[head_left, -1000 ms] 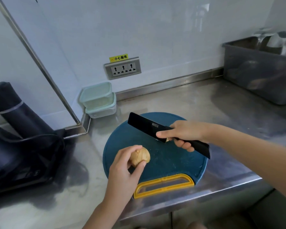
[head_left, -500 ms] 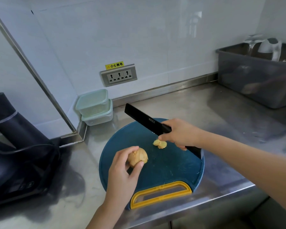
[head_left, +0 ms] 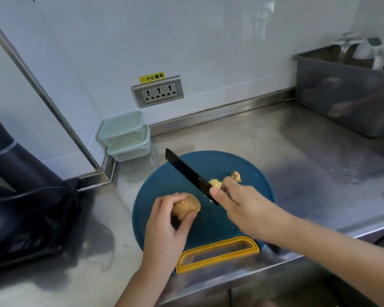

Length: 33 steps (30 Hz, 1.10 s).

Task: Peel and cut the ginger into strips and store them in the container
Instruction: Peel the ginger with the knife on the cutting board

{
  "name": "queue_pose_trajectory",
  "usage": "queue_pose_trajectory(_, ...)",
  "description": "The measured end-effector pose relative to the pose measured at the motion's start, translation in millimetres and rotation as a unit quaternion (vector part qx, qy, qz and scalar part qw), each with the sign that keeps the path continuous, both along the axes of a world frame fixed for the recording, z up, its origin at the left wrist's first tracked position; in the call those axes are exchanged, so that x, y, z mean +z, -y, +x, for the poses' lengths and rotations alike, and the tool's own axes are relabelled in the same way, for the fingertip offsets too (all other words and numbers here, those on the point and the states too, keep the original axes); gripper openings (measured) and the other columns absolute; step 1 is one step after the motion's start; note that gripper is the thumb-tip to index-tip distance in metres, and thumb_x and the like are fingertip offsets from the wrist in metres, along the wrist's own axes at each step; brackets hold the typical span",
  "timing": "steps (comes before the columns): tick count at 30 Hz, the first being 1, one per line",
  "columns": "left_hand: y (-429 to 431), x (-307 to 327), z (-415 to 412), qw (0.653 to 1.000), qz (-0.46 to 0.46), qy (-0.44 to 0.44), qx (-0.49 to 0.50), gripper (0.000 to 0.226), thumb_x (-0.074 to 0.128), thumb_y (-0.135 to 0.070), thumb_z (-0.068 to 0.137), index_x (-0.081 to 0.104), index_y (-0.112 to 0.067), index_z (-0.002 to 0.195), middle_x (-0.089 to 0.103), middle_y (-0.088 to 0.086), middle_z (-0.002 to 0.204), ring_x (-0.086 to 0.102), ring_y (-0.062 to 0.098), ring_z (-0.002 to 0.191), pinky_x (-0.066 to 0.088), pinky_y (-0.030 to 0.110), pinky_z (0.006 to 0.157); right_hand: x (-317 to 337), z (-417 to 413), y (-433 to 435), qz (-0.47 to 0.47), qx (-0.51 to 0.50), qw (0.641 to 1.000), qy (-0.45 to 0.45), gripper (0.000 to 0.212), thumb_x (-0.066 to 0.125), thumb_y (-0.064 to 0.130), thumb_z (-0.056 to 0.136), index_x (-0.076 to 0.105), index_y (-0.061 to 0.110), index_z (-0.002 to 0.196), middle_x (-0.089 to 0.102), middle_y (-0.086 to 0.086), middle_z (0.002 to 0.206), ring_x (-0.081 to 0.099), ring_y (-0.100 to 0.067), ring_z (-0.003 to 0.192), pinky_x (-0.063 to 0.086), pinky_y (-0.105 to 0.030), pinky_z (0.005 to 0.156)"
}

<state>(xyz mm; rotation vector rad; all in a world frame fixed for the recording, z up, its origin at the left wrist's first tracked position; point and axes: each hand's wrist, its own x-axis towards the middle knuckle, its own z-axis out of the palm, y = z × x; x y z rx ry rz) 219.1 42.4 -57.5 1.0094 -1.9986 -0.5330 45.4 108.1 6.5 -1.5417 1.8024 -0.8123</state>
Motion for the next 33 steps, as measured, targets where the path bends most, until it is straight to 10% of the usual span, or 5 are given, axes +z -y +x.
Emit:
queue_pose_trajectory(18,-7.9,5.6,-4.8,0.999,-0.014,0.036,0.029,0.033,0.072,-0.018,0.078,0.048,-0.029,0.099,0.047,-0.003,0.098,0.051,0.001,0.084,0.037,-0.002,0.071,-26.0,45.9,-39.8,-0.021,0.0,0.987,-0.162,0.024,0.015,0.052,0.099,0.017,0.028,0.099,0.063,0.002,0.086,0.063,-0.022,0.075,0.052,-0.036,0.069)
queue_pose_trajectory(33,-2.2,9.6,-6.3,0.998,-0.017,0.055,0.003,0.025,0.065,-0.038,0.077,0.051,-0.033,0.097,0.048,-0.006,0.095,0.053,0.004,0.082,0.042,0.006,0.062,-2.1,28.2,-24.6,0.102,-0.071,0.992,0.033,0.066,0.014,0.066,0.09,0.051,0.013,0.078,0.053,-0.003,0.07,0.051,-0.013,0.063,0.048,-0.031,0.071)
